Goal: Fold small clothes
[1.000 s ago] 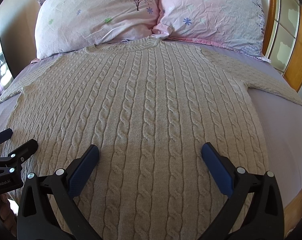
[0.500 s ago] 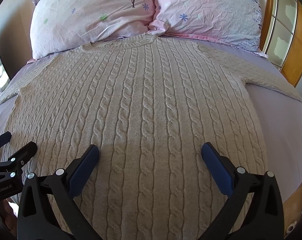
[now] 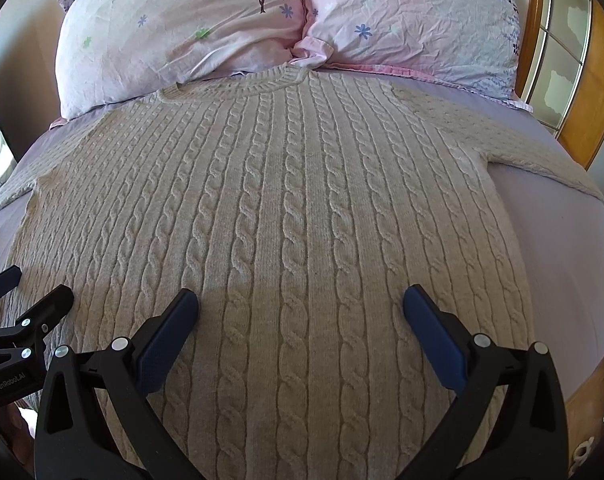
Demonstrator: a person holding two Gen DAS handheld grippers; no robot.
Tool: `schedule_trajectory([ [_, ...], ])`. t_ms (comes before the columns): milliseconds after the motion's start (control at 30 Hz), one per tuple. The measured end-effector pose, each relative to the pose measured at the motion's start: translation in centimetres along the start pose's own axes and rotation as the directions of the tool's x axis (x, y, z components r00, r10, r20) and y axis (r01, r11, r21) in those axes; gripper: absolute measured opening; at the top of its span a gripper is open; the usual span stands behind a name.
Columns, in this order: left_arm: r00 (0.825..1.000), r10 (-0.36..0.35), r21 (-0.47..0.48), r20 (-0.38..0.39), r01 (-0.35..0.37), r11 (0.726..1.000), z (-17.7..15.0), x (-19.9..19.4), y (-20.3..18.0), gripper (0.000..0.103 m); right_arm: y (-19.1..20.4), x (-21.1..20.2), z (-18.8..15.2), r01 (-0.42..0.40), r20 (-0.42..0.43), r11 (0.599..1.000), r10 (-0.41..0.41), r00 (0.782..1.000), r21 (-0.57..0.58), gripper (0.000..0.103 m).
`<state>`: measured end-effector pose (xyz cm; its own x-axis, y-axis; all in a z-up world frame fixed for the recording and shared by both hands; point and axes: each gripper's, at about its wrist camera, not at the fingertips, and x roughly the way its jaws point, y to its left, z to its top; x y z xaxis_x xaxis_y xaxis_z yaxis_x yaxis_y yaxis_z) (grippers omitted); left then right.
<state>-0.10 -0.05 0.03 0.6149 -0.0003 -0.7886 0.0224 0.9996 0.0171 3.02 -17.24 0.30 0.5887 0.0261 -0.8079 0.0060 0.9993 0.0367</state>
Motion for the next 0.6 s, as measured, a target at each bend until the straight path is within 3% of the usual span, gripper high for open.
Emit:
schedule_trajectory([
  [333, 0.999, -0.023, 0.033, -0.034, 0.024, 0.999, 0.46, 0.15, 0.1, 0.101, 0.2, 0.46, 0.7, -0.028, -0.068, 0.998, 0.025, 0.997, -0.047, 0.102],
  [533, 0.997, -0.034, 0.054, -0.076, 0.038, 0.998, 0.88, 0.38, 0.19, 0.101, 0.02, 0.12, 0.25, -0.06, -0.009, 0.995, 0.059, 0.998, -0.083, 0.102],
  [600, 0.996, -0.042, 0.069, -0.076, 0.047, 0.996, 0.88, 0.46, 0.23, 0.101, -0.61, 0.1, 0.75, -0.119, -0.022, 0.985, 0.117, 0.993, -0.122, 0.102],
])
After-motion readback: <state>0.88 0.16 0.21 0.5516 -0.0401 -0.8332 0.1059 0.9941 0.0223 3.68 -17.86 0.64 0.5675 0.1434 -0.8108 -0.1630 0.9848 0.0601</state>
